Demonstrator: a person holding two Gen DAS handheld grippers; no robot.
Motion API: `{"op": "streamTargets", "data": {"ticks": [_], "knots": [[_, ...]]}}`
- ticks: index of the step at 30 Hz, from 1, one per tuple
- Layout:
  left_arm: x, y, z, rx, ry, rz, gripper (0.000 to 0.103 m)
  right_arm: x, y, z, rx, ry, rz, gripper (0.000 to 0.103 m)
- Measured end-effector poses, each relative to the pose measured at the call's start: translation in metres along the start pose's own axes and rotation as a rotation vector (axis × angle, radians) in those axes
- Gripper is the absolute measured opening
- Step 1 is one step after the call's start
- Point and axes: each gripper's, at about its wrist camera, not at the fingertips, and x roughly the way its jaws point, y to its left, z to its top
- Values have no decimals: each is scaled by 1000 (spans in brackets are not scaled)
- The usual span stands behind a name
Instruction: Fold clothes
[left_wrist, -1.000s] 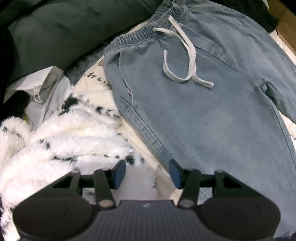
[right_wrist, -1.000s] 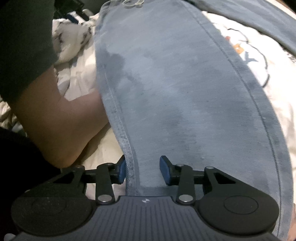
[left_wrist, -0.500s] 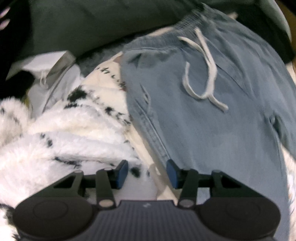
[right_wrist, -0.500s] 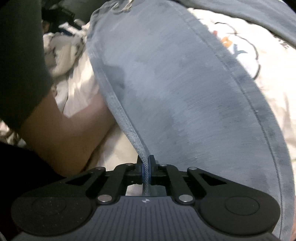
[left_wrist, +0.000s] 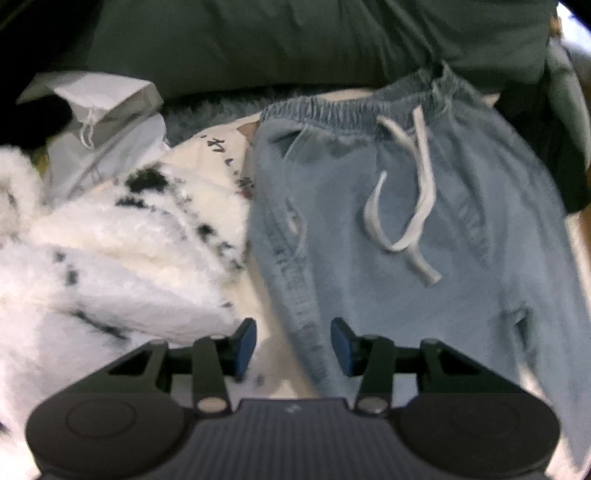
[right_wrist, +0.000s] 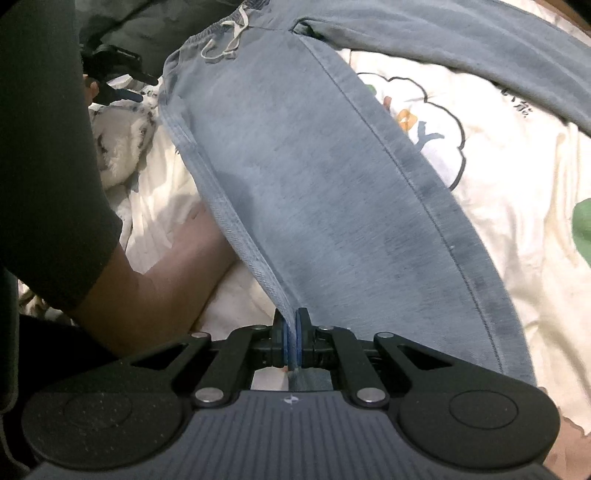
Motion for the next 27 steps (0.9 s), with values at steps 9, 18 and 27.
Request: {"op": "streamTargets", "data": {"ticks": [9, 18, 27], "knots": [[31, 1, -1, -53, 55, -25, 47, -11, -2, -1, 19, 3, -20, 1], [57, 12, 11, -120, -11, -45, 41, -11, -10, 3, 65, 20, -35, 1], [34, 7, 26, -135, -80, -83, 13, -17, -21, 6, 102, -7, -71, 1]]}}
